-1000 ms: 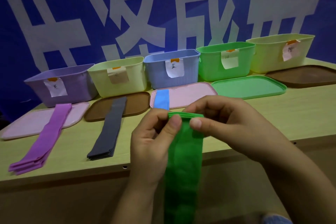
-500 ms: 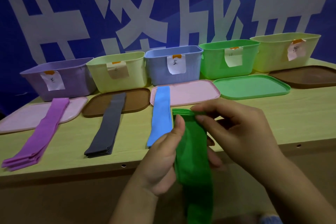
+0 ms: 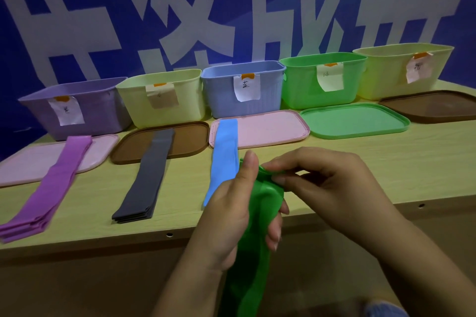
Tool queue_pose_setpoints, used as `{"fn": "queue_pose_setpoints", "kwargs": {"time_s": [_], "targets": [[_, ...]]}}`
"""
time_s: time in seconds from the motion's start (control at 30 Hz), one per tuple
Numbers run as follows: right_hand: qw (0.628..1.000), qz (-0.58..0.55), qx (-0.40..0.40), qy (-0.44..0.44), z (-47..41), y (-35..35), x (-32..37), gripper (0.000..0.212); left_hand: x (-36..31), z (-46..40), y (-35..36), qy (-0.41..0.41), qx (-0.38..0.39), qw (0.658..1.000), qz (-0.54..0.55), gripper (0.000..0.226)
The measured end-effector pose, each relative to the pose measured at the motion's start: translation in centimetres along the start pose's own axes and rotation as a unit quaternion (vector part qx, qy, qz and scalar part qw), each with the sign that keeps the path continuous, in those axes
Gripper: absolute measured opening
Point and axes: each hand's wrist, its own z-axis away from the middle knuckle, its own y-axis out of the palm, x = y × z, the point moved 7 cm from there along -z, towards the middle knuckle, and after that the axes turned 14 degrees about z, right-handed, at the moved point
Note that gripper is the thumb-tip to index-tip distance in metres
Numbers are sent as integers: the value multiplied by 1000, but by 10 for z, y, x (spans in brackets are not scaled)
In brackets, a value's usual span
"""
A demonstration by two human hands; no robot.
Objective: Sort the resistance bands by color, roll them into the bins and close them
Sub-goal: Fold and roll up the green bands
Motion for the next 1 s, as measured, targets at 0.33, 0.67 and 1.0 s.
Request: {"fn": "queue_pose_setpoints", "kwargs": {"time_s": [0.33, 0.67, 1.0], "targets": [[978, -110, 145, 100, -1, 7, -11, 17, 1, 1, -1, 12, 25, 1000, 12, 52], [955, -106, 265, 87, 3, 19, -3, 30, 2, 5, -7, 26, 92, 993, -71, 39], [985, 23, 160, 63, -16, 18, -13, 17, 19, -2, 5, -48, 119, 976, 175, 33]]}}
